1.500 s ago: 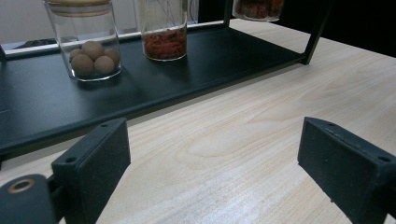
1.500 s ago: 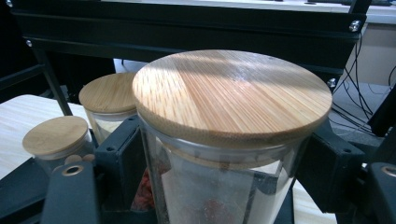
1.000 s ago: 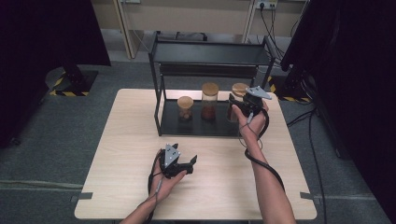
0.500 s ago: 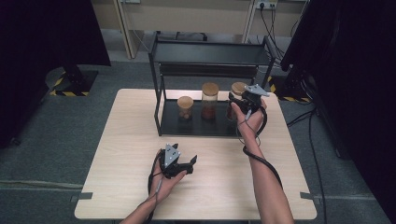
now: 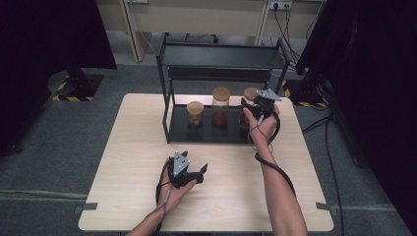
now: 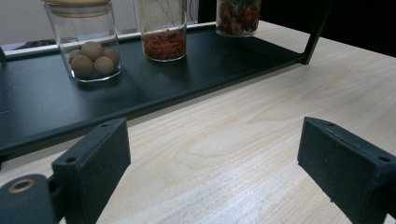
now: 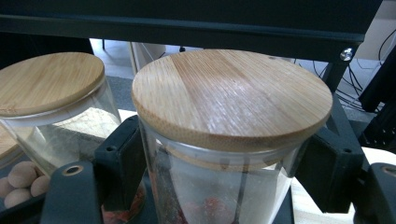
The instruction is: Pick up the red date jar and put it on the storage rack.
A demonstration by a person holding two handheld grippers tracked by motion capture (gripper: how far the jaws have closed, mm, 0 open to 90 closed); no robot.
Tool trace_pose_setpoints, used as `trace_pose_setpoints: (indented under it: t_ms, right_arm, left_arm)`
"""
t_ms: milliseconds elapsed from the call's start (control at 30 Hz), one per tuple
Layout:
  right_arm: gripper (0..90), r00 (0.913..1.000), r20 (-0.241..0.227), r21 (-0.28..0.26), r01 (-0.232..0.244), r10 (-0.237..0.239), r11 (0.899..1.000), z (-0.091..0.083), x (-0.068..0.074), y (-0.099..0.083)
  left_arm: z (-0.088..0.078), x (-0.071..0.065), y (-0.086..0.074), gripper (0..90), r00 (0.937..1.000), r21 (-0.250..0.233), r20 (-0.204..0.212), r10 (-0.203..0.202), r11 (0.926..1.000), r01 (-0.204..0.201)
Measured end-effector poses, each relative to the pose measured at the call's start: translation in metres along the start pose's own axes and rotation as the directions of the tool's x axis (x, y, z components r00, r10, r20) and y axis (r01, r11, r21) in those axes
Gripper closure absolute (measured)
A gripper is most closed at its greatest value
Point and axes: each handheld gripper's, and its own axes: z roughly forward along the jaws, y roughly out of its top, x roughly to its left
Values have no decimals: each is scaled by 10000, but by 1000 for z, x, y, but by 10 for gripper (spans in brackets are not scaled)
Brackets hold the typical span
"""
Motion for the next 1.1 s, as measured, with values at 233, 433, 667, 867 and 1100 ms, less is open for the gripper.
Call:
trace_pose_setpoints:
  t_ms: [233, 433, 667, 867, 1100]
  right_arm:
    - [253, 10000, 66, 39, 24, -24, 10000, 2, 2, -2]
    - [253, 9999, 88, 31, 90, -90, 10000, 3, 5, -3]
    - [253, 9998, 55, 97, 178, -178, 9998, 8, 10, -5]
    - [253, 9999, 59, 255, 134, -136, 9996, 13, 10, -8]
    - [253, 10000, 67, 387, 24, -27, 9992, 17, 9, -11]
  left_arm:
    - [0, -1, 0, 89, 10000, 1, -13, 71, 10000, -71]
    - [0, 0, 0, 89, 10000, 21, -3, 58, 10000, -58]
    - [0, -1, 0, 89, 10000, 7, -2, 72, 10000, -72]
    - [0, -1, 0, 89, 10000, 10, 7, 83, 10000, -83]
    - [0, -1, 0, 89, 10000, 8, 6, 91, 10000, -91]
